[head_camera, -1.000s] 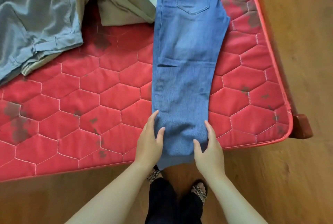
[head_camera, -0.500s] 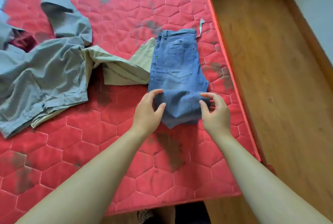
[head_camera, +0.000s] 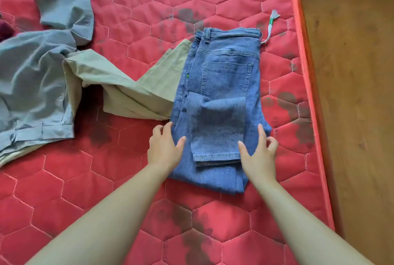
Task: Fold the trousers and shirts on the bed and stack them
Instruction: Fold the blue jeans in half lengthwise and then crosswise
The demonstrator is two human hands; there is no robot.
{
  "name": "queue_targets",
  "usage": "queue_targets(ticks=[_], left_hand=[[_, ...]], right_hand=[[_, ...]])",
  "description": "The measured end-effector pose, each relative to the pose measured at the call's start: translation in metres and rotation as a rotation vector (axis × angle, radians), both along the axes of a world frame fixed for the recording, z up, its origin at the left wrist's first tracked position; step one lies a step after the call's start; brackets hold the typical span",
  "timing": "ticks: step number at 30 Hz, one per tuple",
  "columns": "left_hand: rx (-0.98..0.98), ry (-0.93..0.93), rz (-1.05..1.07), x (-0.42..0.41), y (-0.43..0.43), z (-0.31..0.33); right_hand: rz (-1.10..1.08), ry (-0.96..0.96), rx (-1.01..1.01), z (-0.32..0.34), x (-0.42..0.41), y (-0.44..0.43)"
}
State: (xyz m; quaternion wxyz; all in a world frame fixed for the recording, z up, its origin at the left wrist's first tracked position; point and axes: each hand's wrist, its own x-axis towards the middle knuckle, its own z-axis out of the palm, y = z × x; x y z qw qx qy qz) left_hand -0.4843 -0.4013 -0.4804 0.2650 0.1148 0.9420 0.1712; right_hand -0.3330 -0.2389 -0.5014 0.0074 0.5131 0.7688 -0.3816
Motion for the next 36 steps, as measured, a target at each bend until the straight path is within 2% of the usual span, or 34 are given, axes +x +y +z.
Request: queue_targets(ticks=[4,11,16,23,27,30,33,36], left_hand=[[0.072,-0.040,0.057,-0.009,0.001,-0.021],[0.268,-0.047,0.080,0.004,-0.001,-0.027],[0.222,-0.129,0.062,0.032,-0.023,-0.008],[0.155,-0.264,0.008,0.114,-0.081,0.014],[0.140,-0.165,-0.059,0.127,-0.097,0.008],[0.195,-0.101,-0.043,0.115,-0.085,0.005],[0.264,-0.137,-0.093,0.109,-0.066,0.003],[0.278,-0.210,-0.081,0.110,-0.051,-0.002]], right_hand=[[-0.070,-0.014,0.024,-0.017,-0.012,-0.009],[-0.096,0.103,0.023,-0.021,-0.011,-0.033],[-0.064,0.089,-0.010,0.000,0.025,-0.051],[-0.033,-0.060,-0.074,0.025,0.111,-0.093],[-0.063,-0.112,-0.059,0.023,0.148,-0.106],[-0.044,-0.136,0.049,0.020,0.153,-0.106],[-0.001,-0.070,0.146,0.018,0.143,-0.102],[0.013,-0.170,0.133,0.012,0.129,-0.098]])
